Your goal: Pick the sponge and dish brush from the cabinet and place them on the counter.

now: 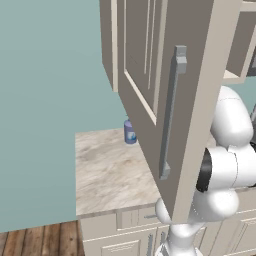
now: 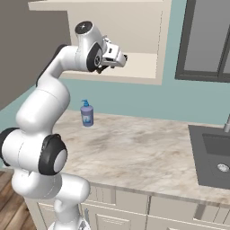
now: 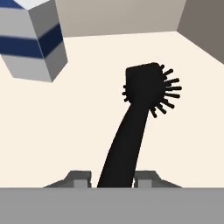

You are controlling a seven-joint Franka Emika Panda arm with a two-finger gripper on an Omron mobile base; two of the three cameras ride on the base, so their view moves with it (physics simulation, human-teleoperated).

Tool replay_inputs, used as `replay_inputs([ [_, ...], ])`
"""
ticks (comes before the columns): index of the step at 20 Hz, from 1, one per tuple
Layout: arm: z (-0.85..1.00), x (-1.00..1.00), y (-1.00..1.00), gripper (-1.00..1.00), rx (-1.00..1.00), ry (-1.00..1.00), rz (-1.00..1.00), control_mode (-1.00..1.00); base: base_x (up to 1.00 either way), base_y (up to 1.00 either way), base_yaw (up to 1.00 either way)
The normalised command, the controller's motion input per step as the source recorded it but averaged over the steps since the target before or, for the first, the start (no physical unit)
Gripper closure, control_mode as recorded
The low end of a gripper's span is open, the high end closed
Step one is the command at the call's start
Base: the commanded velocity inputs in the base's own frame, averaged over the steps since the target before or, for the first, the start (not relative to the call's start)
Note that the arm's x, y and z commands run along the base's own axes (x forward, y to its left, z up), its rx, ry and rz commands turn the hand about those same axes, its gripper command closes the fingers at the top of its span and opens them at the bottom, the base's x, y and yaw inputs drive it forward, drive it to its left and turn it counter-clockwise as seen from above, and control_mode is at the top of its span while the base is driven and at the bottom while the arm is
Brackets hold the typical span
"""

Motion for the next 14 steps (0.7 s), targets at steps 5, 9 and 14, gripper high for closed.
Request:
replay_inputs([
  [5, 0.00, 0.00, 0.00, 1.00, 0.00, 0.03, 0.00, -1.00, 0.00, 0.00, 0.00],
  [9, 0.00, 0.00, 0.00, 1.00, 0.00, 0.02, 0.00, -1.00, 0.00, 0.00, 0.00],
  [14, 0.00, -0.01, 0.00, 1.00, 0.00, 0.00, 0.00, -1.00, 0.00, 0.00, 0.00],
])
